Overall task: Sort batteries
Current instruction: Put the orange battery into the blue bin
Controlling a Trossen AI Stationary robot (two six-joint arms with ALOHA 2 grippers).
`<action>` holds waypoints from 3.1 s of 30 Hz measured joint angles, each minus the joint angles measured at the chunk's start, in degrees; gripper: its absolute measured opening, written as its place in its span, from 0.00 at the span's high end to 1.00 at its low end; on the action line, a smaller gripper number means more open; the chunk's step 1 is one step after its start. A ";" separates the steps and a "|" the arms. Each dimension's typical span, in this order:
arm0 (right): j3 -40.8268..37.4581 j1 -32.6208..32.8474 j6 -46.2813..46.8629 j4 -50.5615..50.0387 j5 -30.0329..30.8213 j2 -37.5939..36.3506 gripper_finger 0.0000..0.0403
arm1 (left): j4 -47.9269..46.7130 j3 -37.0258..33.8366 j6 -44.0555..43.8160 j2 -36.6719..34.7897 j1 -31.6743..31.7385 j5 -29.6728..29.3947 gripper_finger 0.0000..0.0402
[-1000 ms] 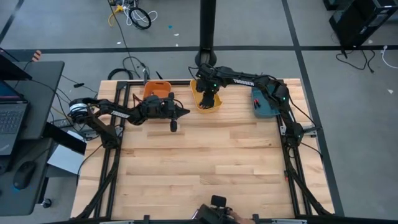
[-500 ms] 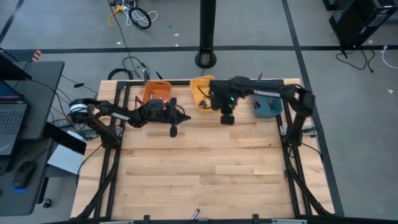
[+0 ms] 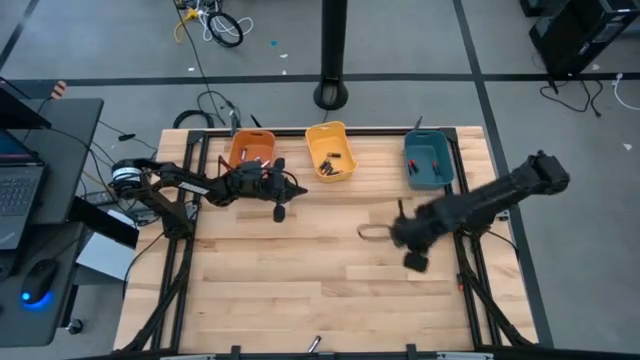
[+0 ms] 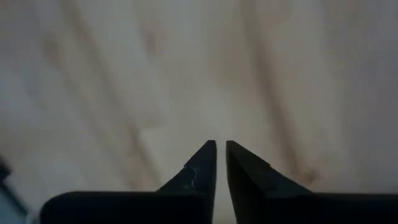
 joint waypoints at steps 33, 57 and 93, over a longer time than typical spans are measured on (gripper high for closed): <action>-5.25 38.64 17.96 6.70 -15.18 17.71 0.17 | -2.64 0.00 1.42 0.00 0.00 -2.49 0.99; -6.51 37.78 16.70 4.58 -15.30 20.85 0.23 | -2.79 0.02 0.96 0.02 0.00 -2.47 0.99; -9.79 7.24 -16.90 12.18 7.05 12.72 0.72 | -4.21 0.02 0.96 0.04 0.00 -3.00 0.99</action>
